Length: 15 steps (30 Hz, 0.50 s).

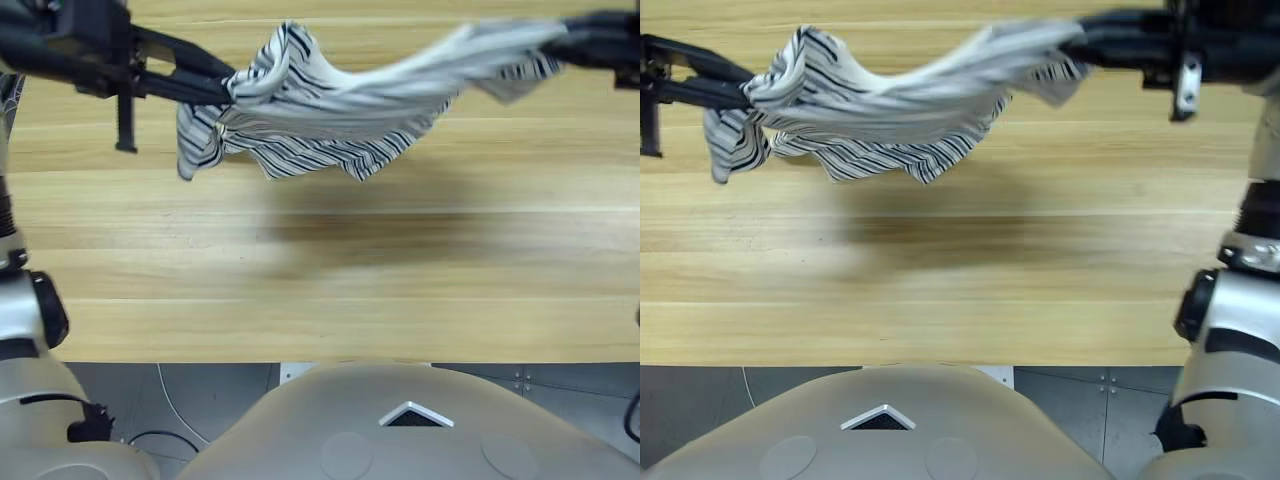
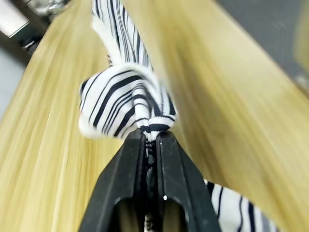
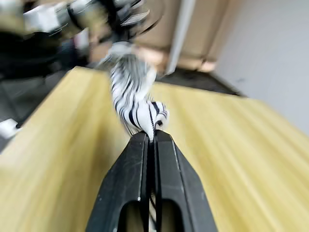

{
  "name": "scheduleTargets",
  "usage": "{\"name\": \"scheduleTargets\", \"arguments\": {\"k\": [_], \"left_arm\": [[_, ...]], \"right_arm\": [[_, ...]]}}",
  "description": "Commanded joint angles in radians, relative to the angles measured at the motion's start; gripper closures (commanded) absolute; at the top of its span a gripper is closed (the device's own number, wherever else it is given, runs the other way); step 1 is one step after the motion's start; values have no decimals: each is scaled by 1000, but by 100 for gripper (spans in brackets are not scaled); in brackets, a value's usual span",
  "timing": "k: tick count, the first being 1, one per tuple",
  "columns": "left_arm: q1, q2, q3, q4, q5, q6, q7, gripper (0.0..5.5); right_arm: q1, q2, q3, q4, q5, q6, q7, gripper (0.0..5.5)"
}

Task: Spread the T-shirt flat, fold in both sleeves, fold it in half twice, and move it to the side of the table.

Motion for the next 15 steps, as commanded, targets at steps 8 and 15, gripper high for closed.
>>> {"name": "scheduleTargets", "arguments": {"k": [8, 15], "left_arm": [[36, 56, 24, -67, -39, -42, 42, 538], [-544, -426, -460, 973, 923, -170, 880, 538]], "right_arm": [[12, -78, 20, -87, 69, -111, -94, 540], [-470, 374, 301, 805, -527, -286, -752, 540]]}}
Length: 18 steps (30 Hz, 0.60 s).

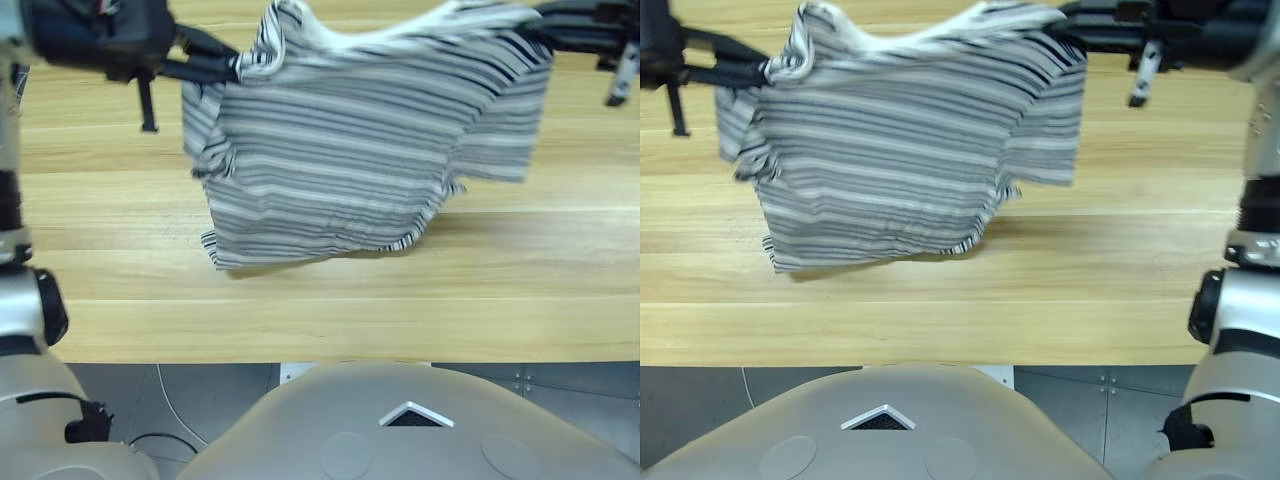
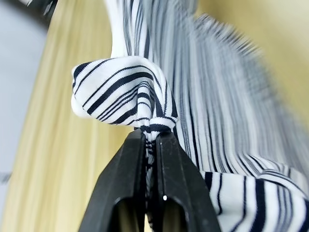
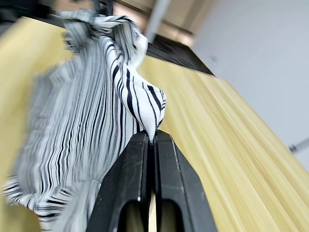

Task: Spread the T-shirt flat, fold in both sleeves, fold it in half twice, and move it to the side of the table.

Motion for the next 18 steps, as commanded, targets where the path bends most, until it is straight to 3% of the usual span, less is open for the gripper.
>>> {"name": "scheduleTargets", "arguments": {"k": [1, 5, 8, 14, 18], "left_arm": [[-393, -303, -284, 740, 539, -37, 718, 538], [-625, -385, -235, 962, 572, 84, 1204, 538], [-748, -399, -160, 992, 542, 33, 1416, 538], [-749, -434, -158, 1031, 588, -91, 1544, 538], [-647, -436, -175, 1047, 650, -169, 1499, 538]], "right_arm": [[-343, 273, 127, 626, -332, -111, -523, 540], [-599, 362, 116, 862, -434, -188, -1012, 540], [-711, 357, 62, 898, -444, -310, -1228, 540], [-697, 385, 56, 933, -502, -514, -1259, 540], [-603, 399, 2, 951, -481, -591, -1061, 540]]}}
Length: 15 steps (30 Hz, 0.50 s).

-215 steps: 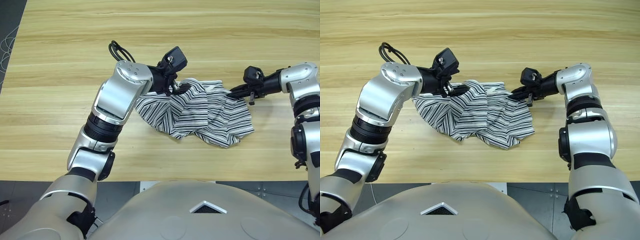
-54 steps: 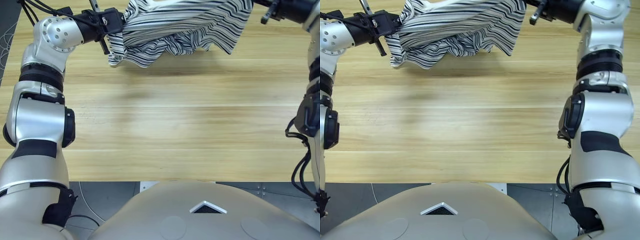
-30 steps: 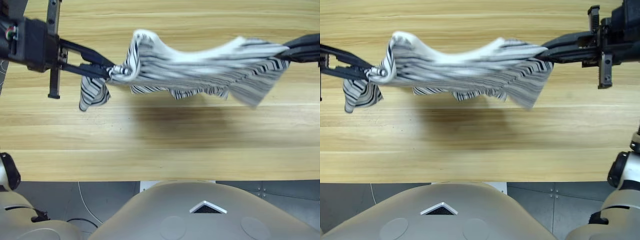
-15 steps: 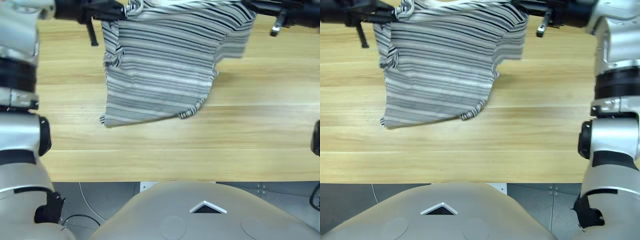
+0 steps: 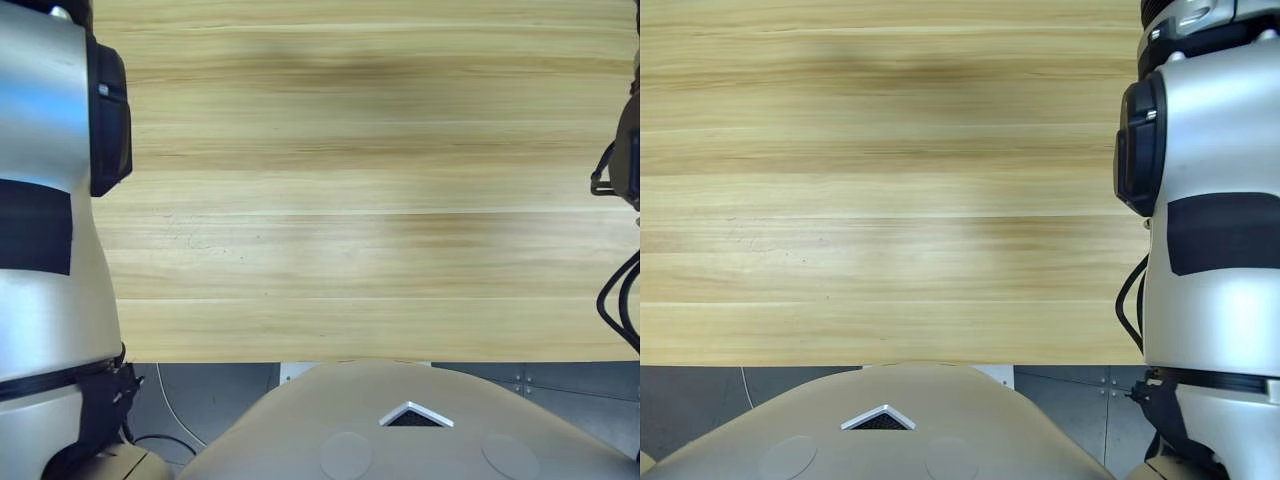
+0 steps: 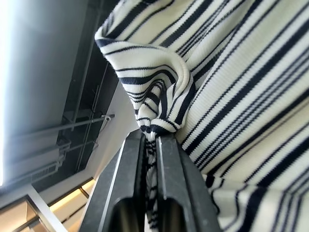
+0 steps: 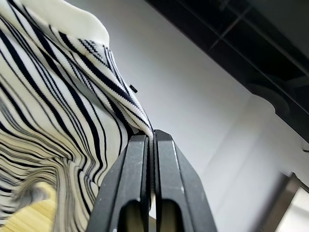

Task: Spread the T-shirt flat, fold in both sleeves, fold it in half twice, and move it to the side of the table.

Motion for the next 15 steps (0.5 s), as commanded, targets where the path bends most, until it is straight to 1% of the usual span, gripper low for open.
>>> {"name": "scheduleTargets", "arguments": {"k": [1, 2, 4, 5, 6, 7, 8, 9, 10, 11, 13, 15], "left_arm": [[164, -8, -33, 29, 71, -68, -101, 538], [234, -11, -64, 29, 101, -112, -168, 538], [372, -20, -69, 23, 93, -204, -340, 538], [432, -12, -90, 16, 108, -257, -392, 538], [490, -6, -98, 9, 106, -294, -485, 538], [554, 18, -128, -12, 120, -359, -579, 538], [608, 42, -140, -37, 111, -413, -691, 538], [665, 77, -132, -105, 56, -463, -839, 538], [708, 110, -119, -184, -11, -486, -974, 538], [754, 167, -105, -327, -100, -474, -1112, 538], [828, 298, -55, -641, -279, -378, -1330, 538], [886, 397, -8, -856, -399, -308, -1454, 538]], "right_arm": [[133, 18, -66, 29, 44, -12, 283, 540], [181, 20, -81, 29, 65, 7, 426, 540], [268, 9, -112, 23, 108, 43, 691, 540], [308, 0, -121, 14, 124, 51, 807, 540], [346, -13, -119, 4, 134, 60, 934, 540], [392, -28, -125, -20, 163, 79, 1105, 540], [428, -45, -130, -47, 193, 109, 1267, 540], [460, -66, -138, -94, 234, 158, 1415, 540], [486, -88, -137, -145, 271, 197, 1515, 540], [521, -120, -113, -244, 336, 261, 1563, 540], [609, -191, -63, -505, 488, 378, 1588, 540], [680, -238, -55, -694, 577, 454, 1588, 540]]}}
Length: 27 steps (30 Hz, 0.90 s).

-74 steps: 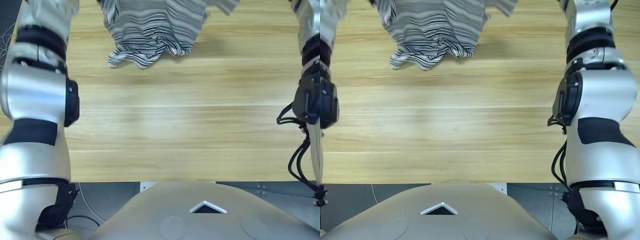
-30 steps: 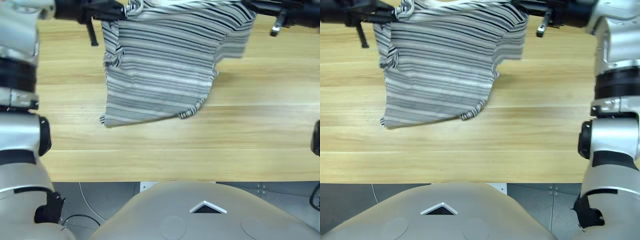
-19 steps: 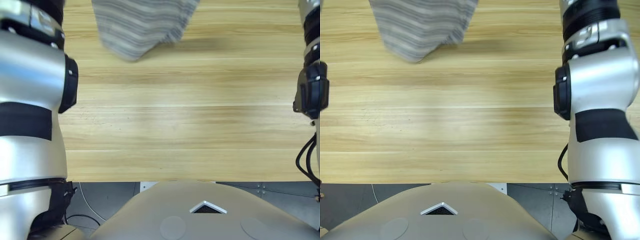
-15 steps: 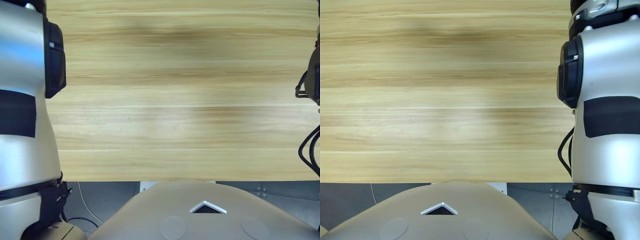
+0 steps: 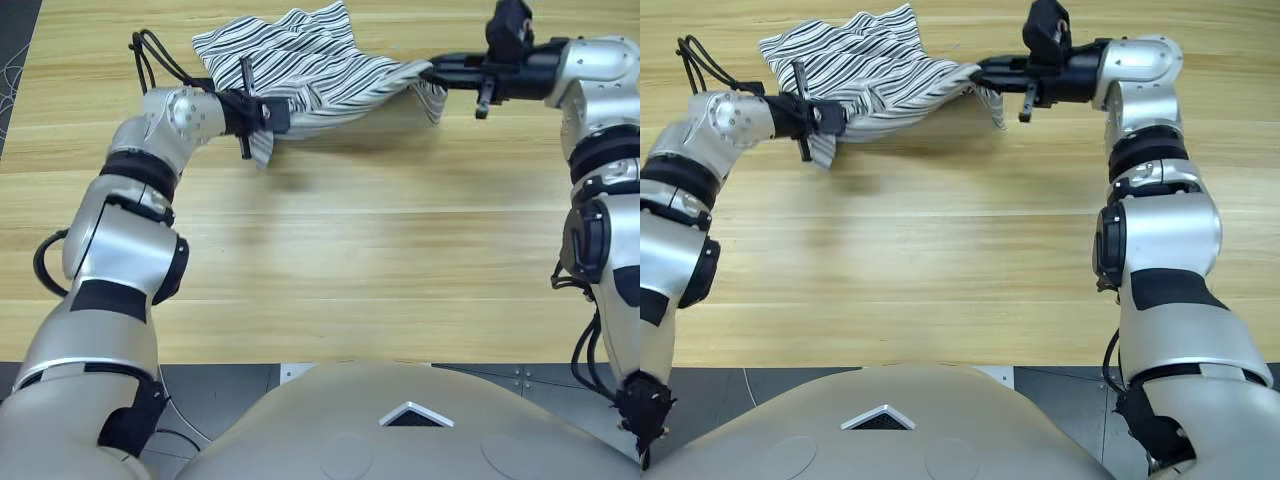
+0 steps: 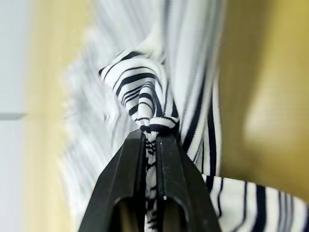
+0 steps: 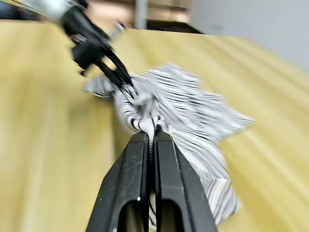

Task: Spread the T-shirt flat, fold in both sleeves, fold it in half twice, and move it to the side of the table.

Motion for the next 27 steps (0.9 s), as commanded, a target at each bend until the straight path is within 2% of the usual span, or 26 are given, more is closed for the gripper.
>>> {"name": "scheduleTargets", "arguments": {"k": [1, 5, 10, 14, 15, 19, 25, 27], "left_arm": [[170, 326, 97, -652, -373, 117, -490, 538], [283, 437, 148, -859, -477, 131, -561, 538], [439, 499, 109, -1031, -338, 196, -573, 538], [546, 535, 83, -1122, -283, 186, -620, 538], [563, 538, 82, -1137, -283, 181, -630, 503], [573, 563, 146, -1228, -488, 249, -726, 433], [555, 618, 280, -1337, -897, 312, -863, 337], [559, 646, 312, -1377, -1021, 324, -865, 337]], "right_arm": [[189, -197, 55, -576, 299, 254, 166, 540], [380, -330, 106, -842, 312, 330, 166, 540], [565, -413, 173, -1058, 195, 369, 154, 540], [659, -443, 236, -1139, 107, 376, 136, 540], [676, -437, 249, -1158, 96, 381, 129, 540], [696, -451, 262, -1228, 150, 444, 157, 457], [696, -555, 292, -1306, 338, 498, 166, 346], [679, -554, 289, -1315, 370, 484, 166, 346]]}}
